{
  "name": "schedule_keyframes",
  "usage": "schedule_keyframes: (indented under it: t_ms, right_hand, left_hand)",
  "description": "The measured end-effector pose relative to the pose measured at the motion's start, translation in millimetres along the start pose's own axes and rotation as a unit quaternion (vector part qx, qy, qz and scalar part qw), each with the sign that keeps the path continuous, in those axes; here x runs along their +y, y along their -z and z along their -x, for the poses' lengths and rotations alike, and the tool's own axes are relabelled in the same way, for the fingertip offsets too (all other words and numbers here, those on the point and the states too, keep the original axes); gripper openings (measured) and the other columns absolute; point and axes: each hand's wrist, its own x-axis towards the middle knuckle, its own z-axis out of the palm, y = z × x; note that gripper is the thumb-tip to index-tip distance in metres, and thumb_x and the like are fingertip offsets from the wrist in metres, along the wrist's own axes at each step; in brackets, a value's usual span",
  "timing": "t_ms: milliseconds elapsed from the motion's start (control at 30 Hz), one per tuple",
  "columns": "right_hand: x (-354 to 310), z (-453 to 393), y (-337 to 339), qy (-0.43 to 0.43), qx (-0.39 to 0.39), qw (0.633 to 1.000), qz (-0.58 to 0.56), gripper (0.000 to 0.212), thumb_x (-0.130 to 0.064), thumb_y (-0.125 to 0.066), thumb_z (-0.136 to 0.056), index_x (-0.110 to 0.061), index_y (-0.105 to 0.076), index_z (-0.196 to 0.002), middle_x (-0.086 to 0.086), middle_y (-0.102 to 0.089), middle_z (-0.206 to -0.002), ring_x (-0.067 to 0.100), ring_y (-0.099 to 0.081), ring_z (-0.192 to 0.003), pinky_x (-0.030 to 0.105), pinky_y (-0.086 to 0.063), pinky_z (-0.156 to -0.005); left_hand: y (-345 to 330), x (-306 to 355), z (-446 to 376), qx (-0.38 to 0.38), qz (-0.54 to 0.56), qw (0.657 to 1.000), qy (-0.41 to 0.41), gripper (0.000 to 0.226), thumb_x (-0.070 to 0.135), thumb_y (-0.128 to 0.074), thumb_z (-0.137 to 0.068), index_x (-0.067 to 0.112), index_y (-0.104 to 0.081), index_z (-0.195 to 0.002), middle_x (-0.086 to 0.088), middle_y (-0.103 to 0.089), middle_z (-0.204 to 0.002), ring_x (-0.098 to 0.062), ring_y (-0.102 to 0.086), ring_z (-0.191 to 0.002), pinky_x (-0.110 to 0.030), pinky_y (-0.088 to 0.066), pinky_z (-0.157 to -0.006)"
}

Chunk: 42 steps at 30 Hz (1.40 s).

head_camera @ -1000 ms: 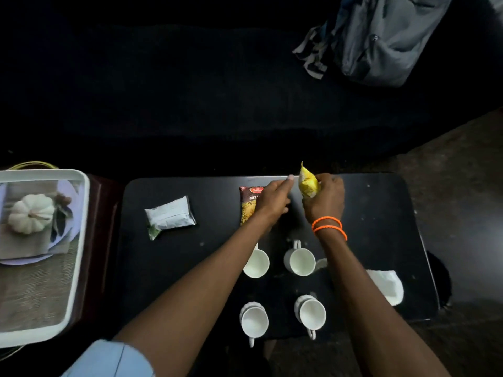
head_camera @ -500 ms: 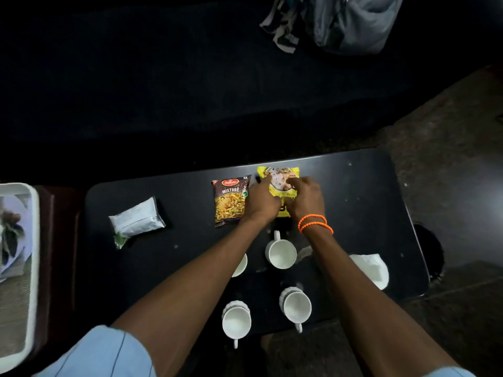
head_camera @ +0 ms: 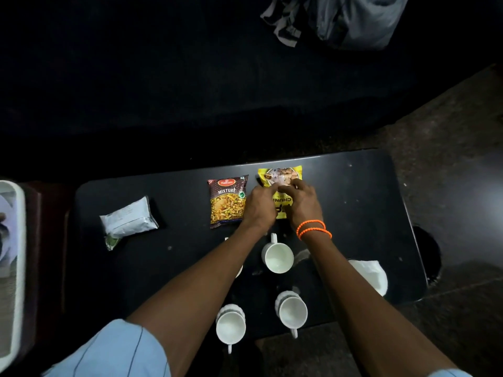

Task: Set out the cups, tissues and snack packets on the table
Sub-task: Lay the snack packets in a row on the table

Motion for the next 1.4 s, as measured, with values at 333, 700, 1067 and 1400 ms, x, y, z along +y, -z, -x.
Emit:
schedule_keyframes:
  t_ms: [333, 700, 1067, 1400]
  right_hand:
    - [-102, 4, 4, 0.091, 0.067, 0.989, -0.091, 0.038, 0.002, -0.06, -0.078, -0.004, -0.071, -0.114, 0.021, -0.066, -0.112, 0.039, -0.06, -0.105, 0.044, -0.051, -0.089]
    - [-254, 36, -111, -0.069, -0.255, 0.927, -0.268, 0.074, -0.05, -0.079, -0.074, -0.01, -0.06, -0.132, 0.012, -0.066, -0.13, 0.03, -0.062, -0.12, 0.032, -0.049, -0.097]
    - [-255, 39, -103, 0.119, 0.032, 0.963, -0.24, 0.041, 0.0, -0.076, -0.068, -0.016, -0.067, -0.105, 0.006, -0.064, -0.106, 0.021, -0.061, -0.095, 0.019, -0.047, -0.08]
    - [-218, 53, -89, 0.176, -0.062, 0.981, -0.059, 0.043, 0.006, -0.065, -0.081, -0.008, -0.062, -0.121, 0.017, -0.055, -0.125, 0.034, -0.059, -0.11, 0.043, -0.057, -0.086]
  left_hand:
    - [79, -50, 50, 0.233, 0.094, 0.966, 0.058, 0.025, 0.022, -0.063, -0.093, 0.018, -0.077, -0.113, -0.008, -0.075, -0.111, -0.03, -0.067, -0.105, -0.038, -0.052, -0.091]
    - [140, -222, 107, 0.284, 0.279, 0.857, 0.329, 0.036, 0.03, -0.067, -0.095, 0.02, -0.067, -0.13, -0.015, -0.055, -0.137, -0.03, -0.06, -0.12, -0.028, -0.045, -0.103]
    - [159, -216, 110, 0.169, 0.508, 0.801, 0.269, 0.047, 0.047, -0.04, -0.108, 0.014, -0.064, -0.132, -0.008, -0.066, -0.122, -0.027, -0.064, -0.115, -0.047, -0.053, -0.1]
    - [132, -212, 85, 0.062, 0.272, 0.938, 0.206, 0.066, 0.028, -0.076, -0.091, 0.019, -0.049, -0.151, -0.01, -0.062, -0.142, -0.026, -0.063, -0.125, -0.031, -0.051, -0.1]
